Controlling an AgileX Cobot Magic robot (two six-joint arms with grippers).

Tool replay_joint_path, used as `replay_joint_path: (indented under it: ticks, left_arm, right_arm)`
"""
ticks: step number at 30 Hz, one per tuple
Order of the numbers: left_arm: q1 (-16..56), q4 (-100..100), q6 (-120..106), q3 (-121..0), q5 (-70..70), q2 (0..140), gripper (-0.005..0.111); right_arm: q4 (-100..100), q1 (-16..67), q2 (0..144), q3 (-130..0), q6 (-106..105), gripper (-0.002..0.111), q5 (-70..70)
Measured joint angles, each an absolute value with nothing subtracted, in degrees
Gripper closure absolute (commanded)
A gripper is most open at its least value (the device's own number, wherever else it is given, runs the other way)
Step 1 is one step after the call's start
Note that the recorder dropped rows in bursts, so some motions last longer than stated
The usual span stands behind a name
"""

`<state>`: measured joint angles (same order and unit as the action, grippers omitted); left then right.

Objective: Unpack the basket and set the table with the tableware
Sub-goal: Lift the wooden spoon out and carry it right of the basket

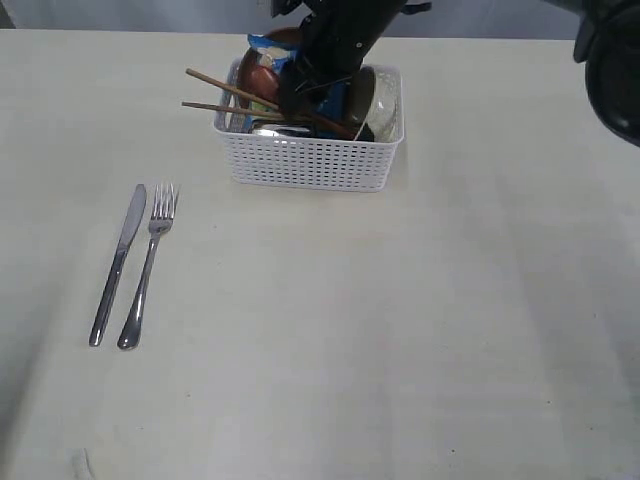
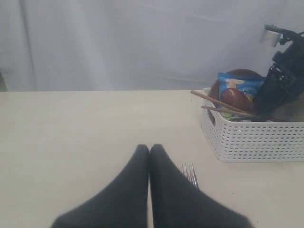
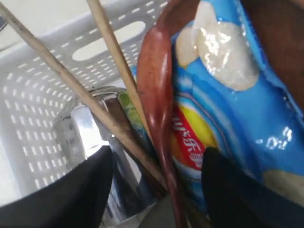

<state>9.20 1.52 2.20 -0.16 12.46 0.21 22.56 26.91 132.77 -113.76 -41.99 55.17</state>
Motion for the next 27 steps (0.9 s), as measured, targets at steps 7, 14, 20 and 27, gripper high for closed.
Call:
replay_joint_path:
  ticks: [7,14,20,27]
  left_arm:
    - [9.2,1.5,2.2,-0.2,12.5,0.2,0.107]
    - [9.2,1.5,2.2,-0.2,12.5,0.2,0.107]
    - [9.2,1.5,2.2,-0.2,12.5,0.2,0.107]
    - [9.2,1.5,2.2,-0.2,12.5,0.2,0.107]
  right_arm:
    - [23.0,27.7,134.0,-113.8,-42.2,0.054,55.1]
    - [23.7,28.9,134.4,-113.8,-42.2,0.054,52.6]
    - [24.3,30.0,135.3,-114.1,-42.2,0.062,50.1]
    - [24.7,30.3,135.8,-114.3,-42.5,0.105,47.8]
